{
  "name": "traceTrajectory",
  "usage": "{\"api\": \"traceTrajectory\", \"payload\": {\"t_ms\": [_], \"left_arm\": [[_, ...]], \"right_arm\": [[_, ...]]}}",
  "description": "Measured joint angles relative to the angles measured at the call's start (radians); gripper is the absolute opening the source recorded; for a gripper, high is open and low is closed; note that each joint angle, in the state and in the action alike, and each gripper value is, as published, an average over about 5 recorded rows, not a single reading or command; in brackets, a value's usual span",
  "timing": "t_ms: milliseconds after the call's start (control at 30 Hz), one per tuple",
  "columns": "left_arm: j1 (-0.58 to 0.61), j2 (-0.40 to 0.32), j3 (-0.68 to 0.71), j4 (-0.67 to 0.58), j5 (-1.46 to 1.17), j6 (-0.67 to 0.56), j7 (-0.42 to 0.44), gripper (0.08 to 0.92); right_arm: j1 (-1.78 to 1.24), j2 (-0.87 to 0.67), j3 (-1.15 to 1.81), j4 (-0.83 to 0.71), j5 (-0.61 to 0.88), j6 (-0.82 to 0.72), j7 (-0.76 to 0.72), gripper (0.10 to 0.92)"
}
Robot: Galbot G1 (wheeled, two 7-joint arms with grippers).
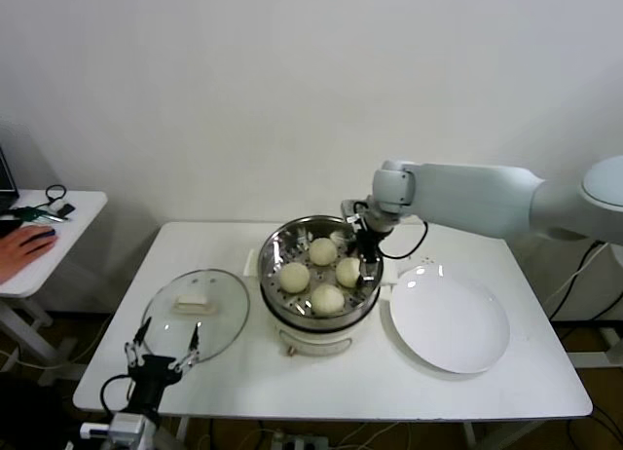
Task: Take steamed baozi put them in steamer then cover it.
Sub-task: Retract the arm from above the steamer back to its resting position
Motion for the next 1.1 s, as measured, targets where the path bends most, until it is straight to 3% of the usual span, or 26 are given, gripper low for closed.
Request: {"api": "traceTrajectory", "payload": {"t_ms": [400, 800, 1100], "left_arm": [[-0.014, 0.003, 0.006, -0.001, 0.005, 0.002, 0.000, 0.823], [-0.047, 0.014, -0.013, 0.008, 0.022, -0.005, -0.001, 0.823], [-0.061, 0.015, -0.017, -0.001, 0.035, -0.005, 0.003, 0.823]], "right_arm": [[0.027, -0.091, 0.074, 0.047, 0.021, 0.040, 0.017, 0.823], [-0.098, -0.314, 0.269, 0.160, 0.036, 0.192, 0.259, 0.823], [-0.411, -0.501, 0.626, 0.260, 0.026, 0.325, 0.461, 0.823]]}}
